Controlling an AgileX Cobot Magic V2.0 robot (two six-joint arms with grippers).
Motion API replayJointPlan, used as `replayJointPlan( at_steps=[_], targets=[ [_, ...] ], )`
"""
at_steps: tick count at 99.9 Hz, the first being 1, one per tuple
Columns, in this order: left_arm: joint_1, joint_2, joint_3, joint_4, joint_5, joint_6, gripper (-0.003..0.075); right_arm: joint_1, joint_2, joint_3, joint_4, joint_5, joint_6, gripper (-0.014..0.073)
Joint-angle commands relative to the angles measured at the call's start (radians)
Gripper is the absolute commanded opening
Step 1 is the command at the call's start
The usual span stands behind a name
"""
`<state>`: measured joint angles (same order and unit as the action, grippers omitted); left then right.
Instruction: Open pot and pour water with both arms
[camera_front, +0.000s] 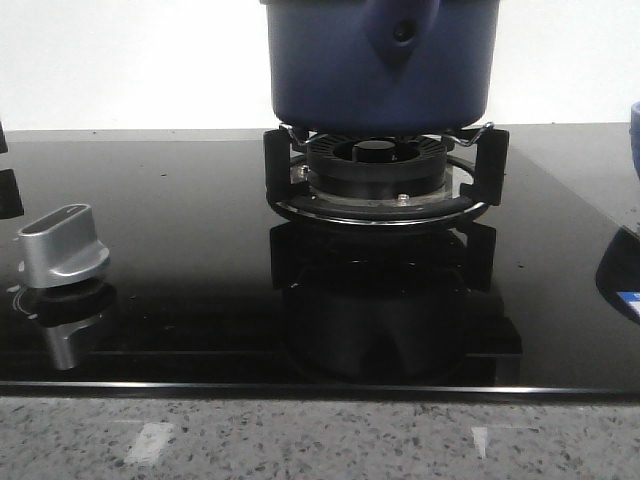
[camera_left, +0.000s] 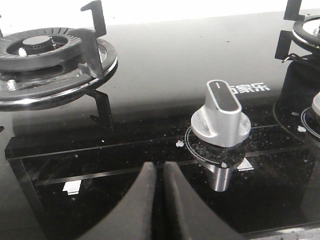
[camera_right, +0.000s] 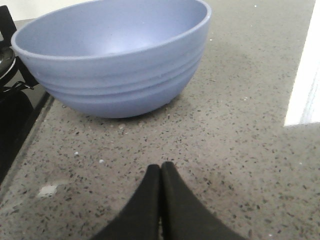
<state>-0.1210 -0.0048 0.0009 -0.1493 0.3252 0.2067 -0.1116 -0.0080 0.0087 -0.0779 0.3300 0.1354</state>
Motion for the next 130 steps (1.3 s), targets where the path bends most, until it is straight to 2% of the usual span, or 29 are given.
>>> replayJointPlan(
  at_steps=[1, 9, 28, 50, 64, 74, 82, 96, 110, 122, 130],
  targets=[
    [-0.002, -0.024, 0.032, -0.012, -0.047, -0.010, -0.0020, -0.005, -0.021, 0.029, -0.001, -0.024, -0.002, -0.0074],
    [-0.002, -0.024, 0.032, -0.012, -0.047, -0.010, -0.0020, -0.005, -0.021, 0.029, -0.009, -0.027, -0.002, -0.0074],
    [-0.002, -0.024, 0.032, -0.012, -0.049, -0.010, -0.0020, -0.005, -0.021, 0.029, -0.198, -0.086, -0.002, -0.0074],
    [-0.002, -0.024, 0.032, -0.014, -0.072, -0.010, -0.0020, -0.005, -0.021, 0.029, -0.224, -0.170, -0.002, -0.0074],
    [-0.002, -0.024, 0.032, -0.114, -0.097, -0.010, -0.0020, -0.005, -0.021, 0.029, -0.258, -0.266, -0.002, -0.0074],
    [-0.002, -0.024, 0.032, -0.298, -0.158, -0.010, -0.0020, -0.005, -0.021, 0.029, -0.251, -0.343, -0.002, -0.0074],
    [-0.002, -0.024, 0.032, -0.484, -0.182, -0.010, -0.0020, -0.005, -0.021, 0.029, -0.150, -0.399, 0.000, -0.0074],
    [-0.002, -0.024, 0.032, -0.627, -0.206, -0.010, -0.0020, -0.005, -0.021, 0.029, 0.192, -0.425, 0.000, -0.0074],
    [-0.002, -0.024, 0.032, -0.775, -0.264, -0.010, -0.0020, -0.005, -0.021, 0.027, 0.429, -0.421, 0.000, -0.0074],
    [-0.002, -0.024, 0.032, -0.790, -0.264, -0.010, -0.0020, -0.005, -0.021, 0.016, 0.557, -0.432, 0.000, -0.0074],
    [-0.002, -0.024, 0.024, -0.790, -0.264, -0.010, -0.0020, -0.005, -0.021, -0.031, 0.568, -0.382, 0.000, -0.0074]
  ],
)
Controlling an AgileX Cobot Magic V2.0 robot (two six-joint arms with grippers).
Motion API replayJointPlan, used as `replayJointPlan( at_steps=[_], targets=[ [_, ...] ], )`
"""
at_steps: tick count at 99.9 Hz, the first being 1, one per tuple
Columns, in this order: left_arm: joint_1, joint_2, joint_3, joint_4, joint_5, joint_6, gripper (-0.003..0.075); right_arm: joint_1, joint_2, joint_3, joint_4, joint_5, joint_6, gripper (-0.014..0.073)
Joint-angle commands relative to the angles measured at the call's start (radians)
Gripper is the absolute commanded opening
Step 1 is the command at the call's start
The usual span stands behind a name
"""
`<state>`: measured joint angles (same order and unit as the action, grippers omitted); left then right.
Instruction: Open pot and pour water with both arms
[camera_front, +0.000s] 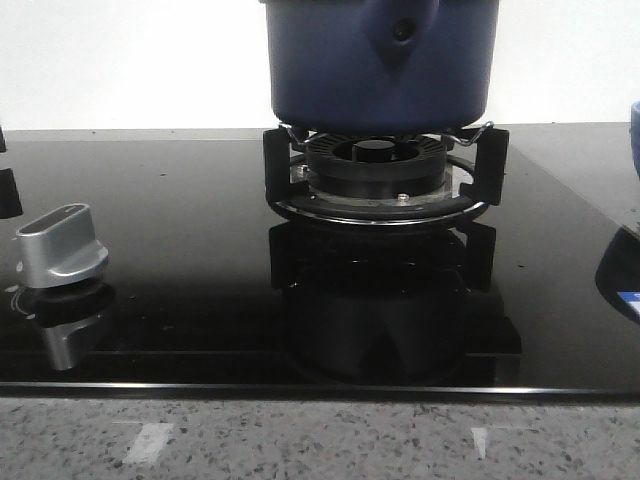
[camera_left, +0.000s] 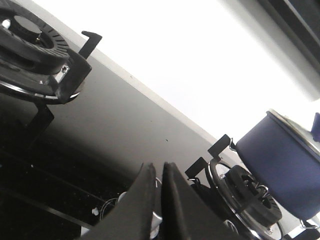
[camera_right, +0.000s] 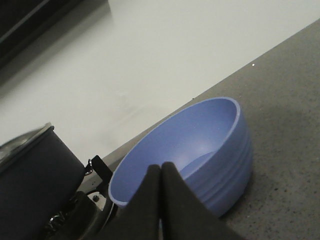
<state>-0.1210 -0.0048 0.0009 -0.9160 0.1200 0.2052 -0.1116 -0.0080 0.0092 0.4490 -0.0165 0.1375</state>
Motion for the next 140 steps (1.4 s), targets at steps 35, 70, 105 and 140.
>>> replayJointPlan(
  at_steps=[35, 70, 105, 140],
  targets=[
    [-0.002, 0.034, -0.211, 0.063, 0.050, 0.226, -0.0020, -0.005, 0.029, -0.355, -0.090, 0.321, -0.030, -0.0074],
    [-0.002, 0.248, -0.450, 0.082, 0.170, 0.453, 0.0006, -0.005, 0.151, -0.515, -0.100, 0.466, -0.287, -0.0074],
    [-0.050, 0.264, -0.460, 0.082, 0.183, 0.530, 0.0328, -0.005, 0.151, -0.517, -0.108, 0.466, -0.287, 0.0220],
    [-0.118, 0.266, -0.460, 0.080, 0.206, 0.605, 0.0372, -0.005, 0.151, -0.517, -0.108, 0.441, -0.287, 0.0356]
  ],
)
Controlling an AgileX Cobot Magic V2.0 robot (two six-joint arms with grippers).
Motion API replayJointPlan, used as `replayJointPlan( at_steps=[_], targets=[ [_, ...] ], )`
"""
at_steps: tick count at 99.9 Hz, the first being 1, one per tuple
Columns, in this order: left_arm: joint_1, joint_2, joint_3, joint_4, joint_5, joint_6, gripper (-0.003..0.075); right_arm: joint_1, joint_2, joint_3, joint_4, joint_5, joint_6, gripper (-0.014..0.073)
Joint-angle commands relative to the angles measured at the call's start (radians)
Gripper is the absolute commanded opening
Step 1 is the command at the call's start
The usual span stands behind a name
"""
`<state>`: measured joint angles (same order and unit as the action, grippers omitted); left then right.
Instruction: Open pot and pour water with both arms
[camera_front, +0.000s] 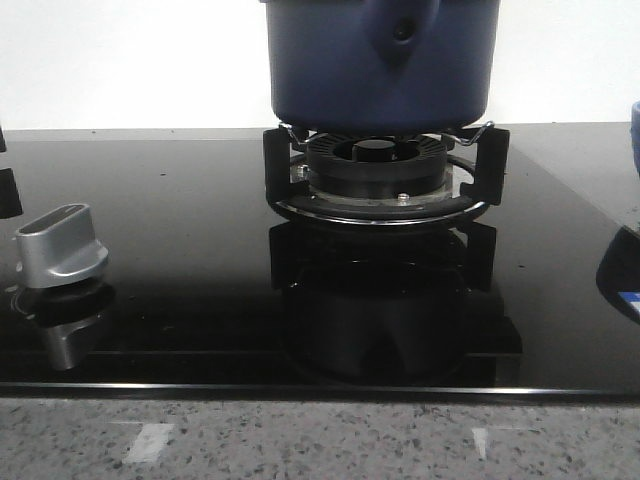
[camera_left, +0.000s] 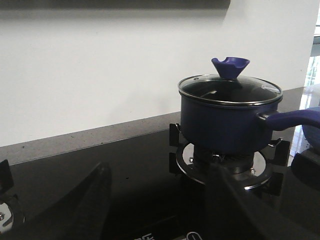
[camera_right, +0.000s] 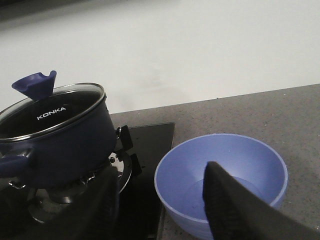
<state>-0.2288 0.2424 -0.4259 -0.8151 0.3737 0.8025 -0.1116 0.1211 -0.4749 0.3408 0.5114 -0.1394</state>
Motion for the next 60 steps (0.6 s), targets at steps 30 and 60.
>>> replayJointPlan(
  at_steps=[30, 60],
  targets=[
    [-0.010, 0.019, -0.034, -0.039, -0.074, 0.008, 0.0421, -0.005, 0.022, -0.033, 0.000, -0.079, -0.010, 0.0356],
    [-0.010, 0.057, -0.032, -0.044, -0.184, 0.008, 0.0421, -0.005, 0.022, -0.033, 0.000, -0.044, -0.010, 0.0356]
  ],
)
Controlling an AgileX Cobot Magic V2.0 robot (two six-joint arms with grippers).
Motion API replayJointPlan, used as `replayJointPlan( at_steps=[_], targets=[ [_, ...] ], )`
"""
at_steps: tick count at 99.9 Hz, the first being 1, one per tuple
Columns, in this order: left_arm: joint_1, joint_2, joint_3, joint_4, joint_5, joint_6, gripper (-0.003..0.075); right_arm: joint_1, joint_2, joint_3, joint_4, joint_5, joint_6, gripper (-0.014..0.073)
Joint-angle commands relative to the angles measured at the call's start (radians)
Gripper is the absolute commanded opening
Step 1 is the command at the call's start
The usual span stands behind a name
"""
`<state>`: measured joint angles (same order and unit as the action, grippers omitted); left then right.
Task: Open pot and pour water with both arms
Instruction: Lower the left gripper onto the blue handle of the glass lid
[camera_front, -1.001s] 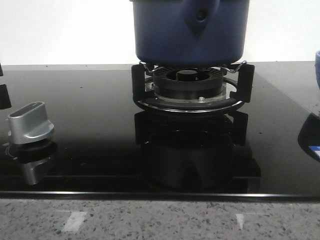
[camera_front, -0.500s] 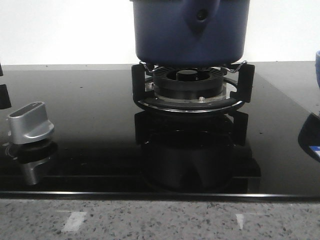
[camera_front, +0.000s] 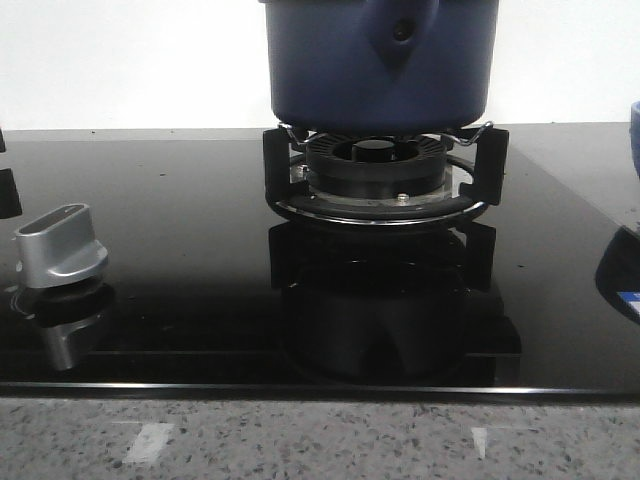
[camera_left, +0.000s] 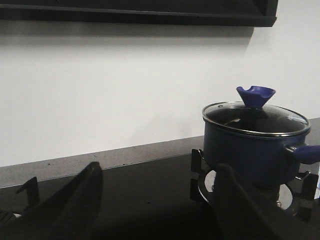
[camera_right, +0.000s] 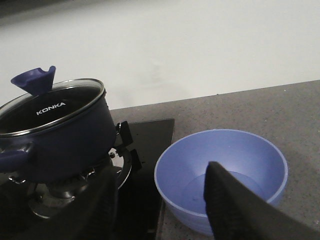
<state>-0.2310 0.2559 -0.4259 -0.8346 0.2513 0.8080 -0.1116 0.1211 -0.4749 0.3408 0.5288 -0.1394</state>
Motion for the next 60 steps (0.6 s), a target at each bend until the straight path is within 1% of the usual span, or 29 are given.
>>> replayJointPlan(
  at_steps=[1, 15, 24, 34, 44, 52, 60],
  targets=[
    [-0.008, 0.047, -0.032, -0.025, -0.061, 0.002, 0.0421, -0.005, 0.022, -0.033, 0.000, -0.060, -0.010, 0.0356],
    [-0.010, 0.128, -0.046, -0.026, -0.045, 0.002, 0.0421, -0.005, 0.022, -0.033, 0.000, -0.046, -0.010, 0.0356],
    [-0.045, 0.177, -0.069, -0.026, -0.039, 0.003, 0.0421, -0.005, 0.022, -0.033, 0.000, -0.044, -0.010, 0.0356],
    [-0.116, 0.238, -0.094, -0.026, -0.018, 0.054, 0.0421, -0.005, 0.022, -0.033, 0.000, -0.048, -0.010, 0.0356],
    [-0.211, 0.302, -0.115, -0.026, -0.020, 0.109, 0.0421, -0.005, 0.022, -0.033, 0.000, -0.050, -0.010, 0.0356],
    [-0.279, 0.354, -0.128, -0.026, -0.064, 0.109, 0.0421, -0.005, 0.022, -0.033, 0.000, -0.050, -0.010, 0.0356],
    [-0.349, 0.398, -0.141, -0.026, -0.135, 0.118, 0.0421, -0.005, 0.022, -0.033, 0.000, -0.048, -0.010, 0.0356]
  ],
)
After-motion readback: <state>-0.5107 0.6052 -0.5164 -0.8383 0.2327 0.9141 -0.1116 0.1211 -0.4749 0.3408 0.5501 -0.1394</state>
